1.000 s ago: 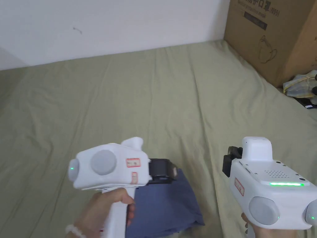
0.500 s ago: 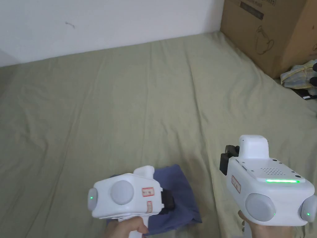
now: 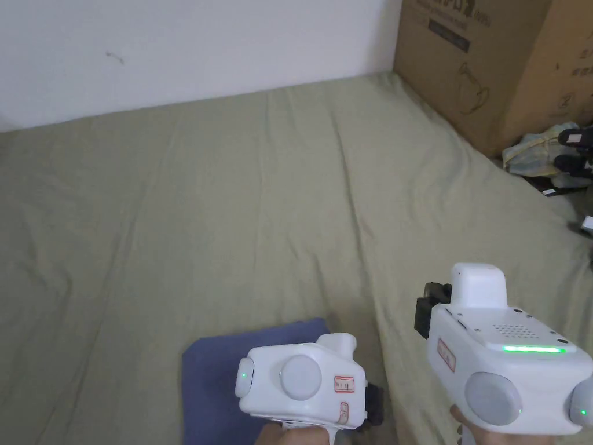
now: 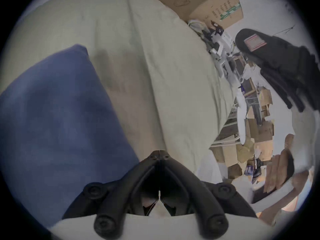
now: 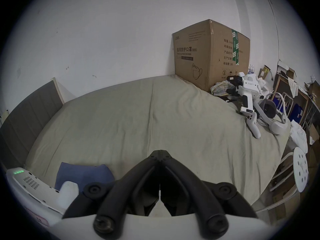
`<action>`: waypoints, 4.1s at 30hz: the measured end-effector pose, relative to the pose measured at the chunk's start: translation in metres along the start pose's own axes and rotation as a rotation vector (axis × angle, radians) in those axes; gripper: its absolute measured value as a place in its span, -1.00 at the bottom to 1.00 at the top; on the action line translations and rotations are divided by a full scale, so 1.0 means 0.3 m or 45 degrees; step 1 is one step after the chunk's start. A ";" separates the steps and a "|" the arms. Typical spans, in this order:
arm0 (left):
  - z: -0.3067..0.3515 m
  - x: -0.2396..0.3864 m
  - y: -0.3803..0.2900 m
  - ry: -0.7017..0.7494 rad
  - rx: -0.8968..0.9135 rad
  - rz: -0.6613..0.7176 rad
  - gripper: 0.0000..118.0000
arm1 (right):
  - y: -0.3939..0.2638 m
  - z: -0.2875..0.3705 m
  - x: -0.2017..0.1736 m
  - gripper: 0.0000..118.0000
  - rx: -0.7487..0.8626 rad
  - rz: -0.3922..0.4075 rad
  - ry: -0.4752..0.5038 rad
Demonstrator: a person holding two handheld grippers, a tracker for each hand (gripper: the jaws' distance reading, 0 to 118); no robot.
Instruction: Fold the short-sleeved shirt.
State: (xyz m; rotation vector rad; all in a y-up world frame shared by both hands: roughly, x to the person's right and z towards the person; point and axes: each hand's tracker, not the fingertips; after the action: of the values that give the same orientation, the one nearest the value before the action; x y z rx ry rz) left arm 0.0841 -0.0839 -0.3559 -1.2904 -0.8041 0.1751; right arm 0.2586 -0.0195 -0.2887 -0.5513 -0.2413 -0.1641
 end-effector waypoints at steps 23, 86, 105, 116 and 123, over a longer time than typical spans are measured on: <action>0.664 -0.532 -0.292 -0.026 0.522 0.339 -1.00 | 0.027 -0.167 -0.477 -0.98 -0.594 0.306 0.463; 0.848 -0.927 -0.234 0.156 0.292 0.440 -0.59 | 0.077 0.258 -0.929 -0.99 0.463 0.273 0.226; 1.320 -1.378 -0.514 1.131 0.145 0.417 -0.59 | -0.025 0.219 -1.455 -0.98 0.361 0.374 0.395; 1.327 -1.281 -0.540 1.269 0.433 0.361 0.86 | -0.063 0.190 -1.432 -0.98 0.292 0.393 0.407; 1.286 -0.987 -0.545 1.063 0.724 0.343 -0.90 | -0.043 0.180 -1.306 -0.98 0.232 0.369 0.382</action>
State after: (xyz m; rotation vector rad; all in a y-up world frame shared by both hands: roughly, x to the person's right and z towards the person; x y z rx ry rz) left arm -0.4189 0.0092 -0.3163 -0.7991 0.1415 0.0560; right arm -0.1296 0.0334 -0.3434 -0.3692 0.1156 0.0571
